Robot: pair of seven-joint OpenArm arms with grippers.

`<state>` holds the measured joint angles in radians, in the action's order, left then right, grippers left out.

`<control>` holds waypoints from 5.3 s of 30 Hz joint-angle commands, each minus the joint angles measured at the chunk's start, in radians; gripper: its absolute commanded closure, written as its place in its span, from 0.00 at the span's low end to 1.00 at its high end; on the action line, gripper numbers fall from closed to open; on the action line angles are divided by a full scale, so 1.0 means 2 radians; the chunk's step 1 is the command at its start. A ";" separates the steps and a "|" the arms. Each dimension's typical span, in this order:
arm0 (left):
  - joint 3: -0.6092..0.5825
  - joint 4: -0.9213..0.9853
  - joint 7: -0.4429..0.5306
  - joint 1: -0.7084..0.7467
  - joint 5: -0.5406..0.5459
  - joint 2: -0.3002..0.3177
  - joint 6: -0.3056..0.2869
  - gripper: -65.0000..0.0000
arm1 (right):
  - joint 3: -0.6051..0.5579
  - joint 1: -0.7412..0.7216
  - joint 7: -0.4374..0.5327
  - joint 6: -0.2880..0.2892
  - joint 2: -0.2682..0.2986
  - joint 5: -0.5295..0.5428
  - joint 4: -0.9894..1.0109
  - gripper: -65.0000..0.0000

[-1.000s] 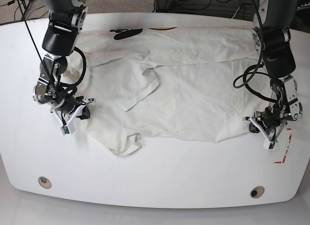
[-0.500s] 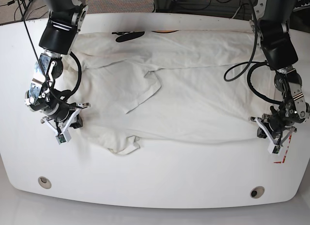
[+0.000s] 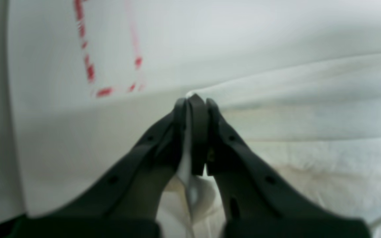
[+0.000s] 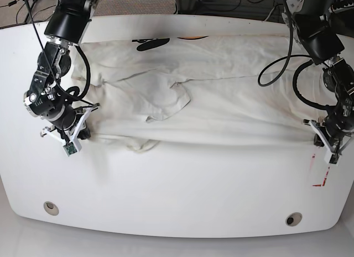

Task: Fold the T-shirt properly
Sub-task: 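Lift the grasped edge with both grippers and fold it over toward the collar, then lower the folded edge onto the shirt and open both grippers, then move the right gripper to the loose sleeve fabric beside the fold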

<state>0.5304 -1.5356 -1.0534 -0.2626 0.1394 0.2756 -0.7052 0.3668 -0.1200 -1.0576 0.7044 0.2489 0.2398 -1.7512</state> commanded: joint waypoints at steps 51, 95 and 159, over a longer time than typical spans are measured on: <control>0.014 -0.147 -0.069 0.248 -0.007 0.015 0.004 0.26 | 0.009 0.199 -0.033 -0.003 -0.020 0.002 -0.131 0.49; 0.014 -0.055 0.005 0.281 -0.033 -0.011 0.004 0.74 | 0.061 0.188 0.049 -0.003 -0.014 0.172 0.031 0.79; -0.042 -0.151 -0.079 0.132 -0.042 -0.032 0.004 0.42 | -0.052 -0.061 0.133 -0.003 -0.004 -0.002 0.221 0.07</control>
<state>0.4389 -1.8214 -1.2186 0.0166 0.0528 0.2001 -0.6975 0.2596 -0.2146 -0.8162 0.6998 0.2317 0.2443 -1.3277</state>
